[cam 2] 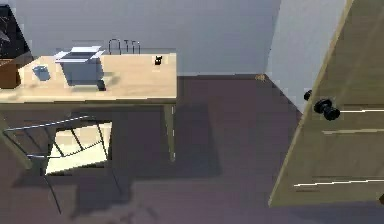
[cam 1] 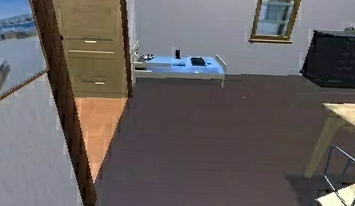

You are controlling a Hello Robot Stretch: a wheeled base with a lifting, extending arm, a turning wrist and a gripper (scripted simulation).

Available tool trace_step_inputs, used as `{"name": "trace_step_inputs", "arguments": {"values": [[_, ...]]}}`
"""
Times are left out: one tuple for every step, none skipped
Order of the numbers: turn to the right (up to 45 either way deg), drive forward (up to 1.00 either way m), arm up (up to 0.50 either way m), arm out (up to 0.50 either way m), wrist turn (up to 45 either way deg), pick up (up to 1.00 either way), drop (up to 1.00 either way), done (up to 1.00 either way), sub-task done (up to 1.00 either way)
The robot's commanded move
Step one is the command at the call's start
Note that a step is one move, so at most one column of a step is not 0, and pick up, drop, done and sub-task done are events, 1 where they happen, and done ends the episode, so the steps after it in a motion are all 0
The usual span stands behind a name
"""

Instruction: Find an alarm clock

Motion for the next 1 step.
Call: {"name": "trace_step_inputs", "arguments": {"values": [[0.0,1.0,0.0,0.0,0.0,0.0,0.0,0.0,0.0]]}}
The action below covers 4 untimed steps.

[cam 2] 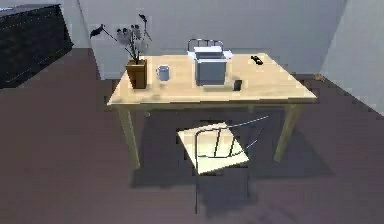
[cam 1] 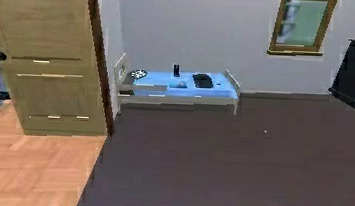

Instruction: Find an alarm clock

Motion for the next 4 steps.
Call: {"name": "trace_step_inputs", "arguments": {"values": [[0.0,1.0,0.0,0.0,0.0,0.0,0.0,0.0,0.0],[-6.0,0.0,0.0,0.0,0.0,0.0,0.0,0.0,0.0],[0.0,0.8,0.0,0.0,0.0,0.0,0.0,0.0,0.0],[0.0,0.0,0.0,0.0,0.0,0.0,0.0,1.0,0.0]]}}
